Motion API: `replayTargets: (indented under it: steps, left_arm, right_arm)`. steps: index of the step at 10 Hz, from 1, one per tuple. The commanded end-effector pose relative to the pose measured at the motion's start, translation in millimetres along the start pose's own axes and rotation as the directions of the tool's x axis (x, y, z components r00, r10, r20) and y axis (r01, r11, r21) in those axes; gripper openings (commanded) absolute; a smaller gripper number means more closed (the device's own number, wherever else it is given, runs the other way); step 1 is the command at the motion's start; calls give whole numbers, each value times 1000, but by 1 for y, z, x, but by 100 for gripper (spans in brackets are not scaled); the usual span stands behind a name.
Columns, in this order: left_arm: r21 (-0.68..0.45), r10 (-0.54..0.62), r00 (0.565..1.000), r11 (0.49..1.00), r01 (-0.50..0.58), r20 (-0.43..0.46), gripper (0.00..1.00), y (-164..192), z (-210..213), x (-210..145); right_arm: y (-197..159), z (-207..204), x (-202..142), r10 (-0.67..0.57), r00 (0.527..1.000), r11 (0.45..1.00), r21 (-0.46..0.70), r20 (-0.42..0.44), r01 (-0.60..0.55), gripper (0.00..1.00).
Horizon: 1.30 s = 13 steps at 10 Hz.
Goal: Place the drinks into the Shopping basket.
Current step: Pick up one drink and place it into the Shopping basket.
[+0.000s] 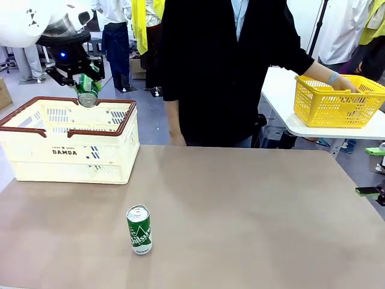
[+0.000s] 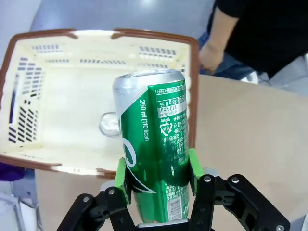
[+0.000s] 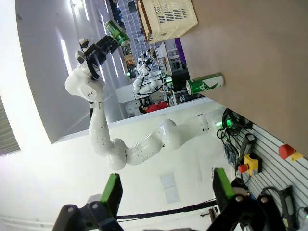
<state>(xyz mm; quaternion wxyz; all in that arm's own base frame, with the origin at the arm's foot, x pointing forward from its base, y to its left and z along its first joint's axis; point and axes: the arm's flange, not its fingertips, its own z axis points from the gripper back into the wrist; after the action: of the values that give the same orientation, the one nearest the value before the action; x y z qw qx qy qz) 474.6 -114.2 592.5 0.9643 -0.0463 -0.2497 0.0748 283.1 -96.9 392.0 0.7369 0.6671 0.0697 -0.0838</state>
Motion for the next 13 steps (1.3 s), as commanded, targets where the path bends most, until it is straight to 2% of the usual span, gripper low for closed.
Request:
replayTargets:
  steps: [1, 2, 3, 4, 6, 10, 13]
  left_arm:
    - [-73, -83, 996, 994, 85, 26, 0, -12, 17, -6]
    - [0, 0, 1000, 1000, 0, 0, 0, 0, 0, 0]
    - [14, -111, 994, 994, 111, 5, 0, -8, -19, 8]
    - [4, -119, 993, 993, 119, -26, 0, -8, -43, 26]
    - [-7, -194, 978, 981, 194, -70, 0, -10, -86, 30]
    - [7, -166, 963, 985, 171, -213, 0, 4, -147, 22]
    - [-4, -157, 946, 987, 162, -283, 0, 6, -183, 21]
  right_arm:
    - [4, 1, -1, 2, 1000, 1000, 8, -2, -2, 100]
    - [4, 1, -1, 2, 1000, 1000, 8, -2, -2, 100]
    - [4, 1, -1, 2, 1000, 1000, 8, -2, -2, 100]
    - [4, 1, -1, 2, 1000, 1000, 8, -2, -2, 100]
    - [4, 1, -1, 2, 1000, 1000, 8, -2, -2, 100]
    - [4, 1, -1, 2, 1000, 1000, 8, -2, -2, 100]
    - [4, 1, -1, 2, 1000, 1000, 8, -2, -2, 100]
